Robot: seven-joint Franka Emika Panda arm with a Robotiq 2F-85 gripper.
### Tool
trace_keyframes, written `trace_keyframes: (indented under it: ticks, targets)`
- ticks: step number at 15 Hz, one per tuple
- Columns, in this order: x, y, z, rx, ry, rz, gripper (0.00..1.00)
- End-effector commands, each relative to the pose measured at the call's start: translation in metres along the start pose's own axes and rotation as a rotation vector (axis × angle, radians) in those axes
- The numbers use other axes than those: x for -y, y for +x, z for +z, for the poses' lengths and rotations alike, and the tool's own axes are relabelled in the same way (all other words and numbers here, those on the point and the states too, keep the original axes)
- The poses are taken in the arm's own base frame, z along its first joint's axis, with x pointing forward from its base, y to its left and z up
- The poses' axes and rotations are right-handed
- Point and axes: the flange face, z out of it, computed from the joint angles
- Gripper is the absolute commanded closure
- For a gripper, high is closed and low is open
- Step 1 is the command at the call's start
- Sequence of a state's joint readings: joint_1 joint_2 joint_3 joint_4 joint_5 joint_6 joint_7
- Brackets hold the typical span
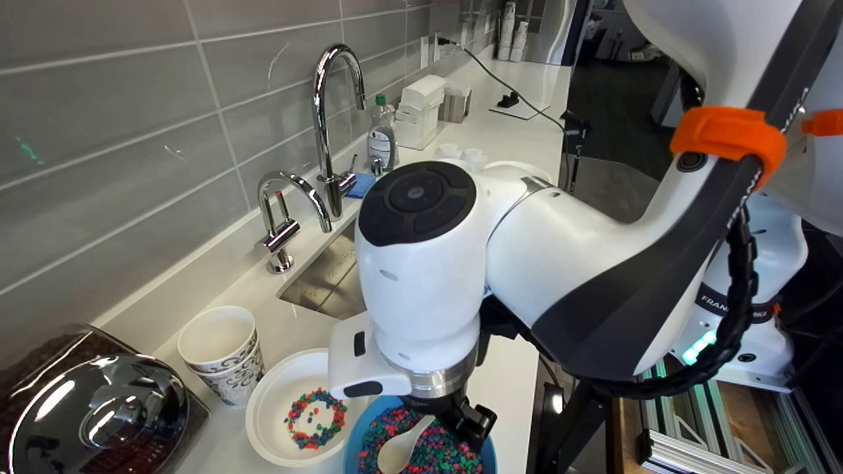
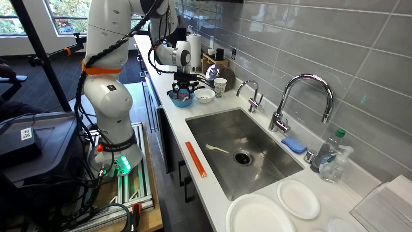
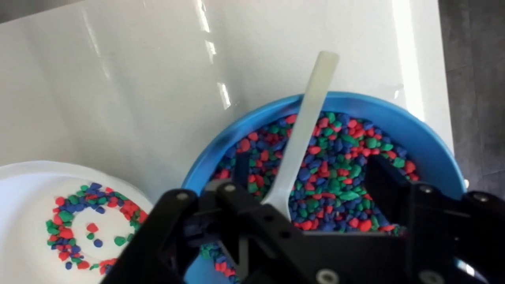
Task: Scoop up the contents in the bowl and put them inside the white bowl
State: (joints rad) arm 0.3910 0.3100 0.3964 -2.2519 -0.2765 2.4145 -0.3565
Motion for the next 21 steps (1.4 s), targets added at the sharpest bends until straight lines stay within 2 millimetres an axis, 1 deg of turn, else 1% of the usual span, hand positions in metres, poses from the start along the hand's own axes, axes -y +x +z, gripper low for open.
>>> trace_keyframes:
  ticks: [1, 2, 3, 5, 8, 10, 11, 15, 18, 21]
  targets:
    - [-0.001, 0.004, 0.007, 0.001, -0.029, 0.013, 0.34]
    - [-0.002, 0.004, 0.007, 0.002, -0.033, 0.015, 0.4]
    - [-0.002, 0.005, 0.007, 0.004, -0.036, 0.017, 0.57]
    - [-0.003, 0.005, 0.008, 0.007, -0.039, 0.017, 0.77]
    - [-0.004, 0.006, 0.008, 0.009, -0.045, 0.017, 0.98]
    - [-0.004, 0.007, 0.006, 0.009, -0.05, 0.016, 1.0]
    - [-0.004, 0.007, 0.005, 0.01, -0.052, 0.013, 0.97]
    - [0.0, 0.008, -0.005, 0.024, -0.072, 0.003, 0.97]
    - [0.006, 0.004, -0.014, 0.074, -0.071, -0.003, 0.97]
    - [0.015, -0.005, -0.027, 0.162, -0.067, 0.005, 0.97]
